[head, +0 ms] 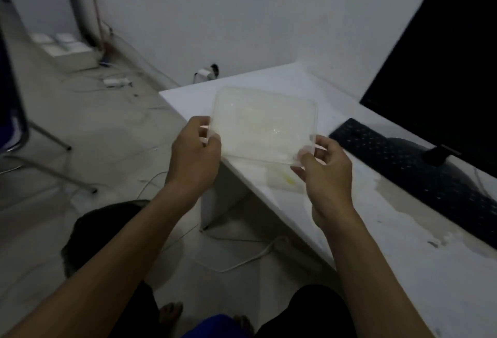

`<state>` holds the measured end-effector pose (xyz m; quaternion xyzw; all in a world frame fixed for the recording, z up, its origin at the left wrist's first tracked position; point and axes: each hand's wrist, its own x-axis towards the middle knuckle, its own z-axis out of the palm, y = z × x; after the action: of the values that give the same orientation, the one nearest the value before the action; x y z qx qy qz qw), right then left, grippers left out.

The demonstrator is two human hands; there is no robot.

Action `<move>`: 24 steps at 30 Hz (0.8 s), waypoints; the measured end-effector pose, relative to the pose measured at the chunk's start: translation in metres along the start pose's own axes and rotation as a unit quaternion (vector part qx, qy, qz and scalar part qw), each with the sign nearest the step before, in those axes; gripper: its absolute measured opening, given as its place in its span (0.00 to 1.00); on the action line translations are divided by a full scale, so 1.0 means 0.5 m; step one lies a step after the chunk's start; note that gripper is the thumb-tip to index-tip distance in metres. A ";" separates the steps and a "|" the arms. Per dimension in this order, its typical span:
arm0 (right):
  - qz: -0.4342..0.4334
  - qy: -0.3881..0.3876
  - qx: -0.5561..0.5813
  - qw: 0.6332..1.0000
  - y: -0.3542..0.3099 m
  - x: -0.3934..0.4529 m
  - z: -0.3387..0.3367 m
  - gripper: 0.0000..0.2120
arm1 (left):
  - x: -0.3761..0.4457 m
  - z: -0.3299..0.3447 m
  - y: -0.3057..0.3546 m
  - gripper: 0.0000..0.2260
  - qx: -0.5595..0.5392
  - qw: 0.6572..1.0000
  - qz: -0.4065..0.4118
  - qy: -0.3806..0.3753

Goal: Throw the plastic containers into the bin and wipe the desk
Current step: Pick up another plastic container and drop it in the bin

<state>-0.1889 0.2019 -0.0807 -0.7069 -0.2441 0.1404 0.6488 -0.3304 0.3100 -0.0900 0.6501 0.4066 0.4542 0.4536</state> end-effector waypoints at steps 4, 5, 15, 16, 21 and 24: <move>-0.011 -0.065 -0.017 0.998 0.001 -0.027 0.133 0.14 | 0.026 -0.114 -0.060 0.06 -0.003 0.997 -0.009 0.074; -0.019 -0.076 -0.024 0.997 0.001 -0.034 0.159 0.14 | 0.030 -0.137 -0.073 0.06 -0.006 0.996 -0.012 0.091; -0.039 -0.224 -0.074 0.971 0.094 -0.106 0.458 0.15 | 0.063 -0.354 -0.308 0.08 0.003 0.973 -0.118 0.196; -0.027 -0.237 -0.082 0.968 0.119 -0.112 0.489 0.14 | 0.063 -0.369 -0.345 0.08 0.003 0.968 -0.144 0.206; 0.034 -0.288 -0.118 0.950 0.244 -0.133 0.588 0.12 | 0.046 -0.403 -0.492 0.08 0.000 0.943 -0.238 0.233; 0.073 -0.307 -0.146 0.938 0.328 -0.132 0.634 0.12 | 0.040 -0.403 -0.570 0.07 0.003 0.931 -0.282 0.232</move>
<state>-0.3812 0.4296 -0.2877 -0.7320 -0.3970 0.3602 0.4205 -0.5521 0.4467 -0.3234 0.3865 0.6684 0.4448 0.4538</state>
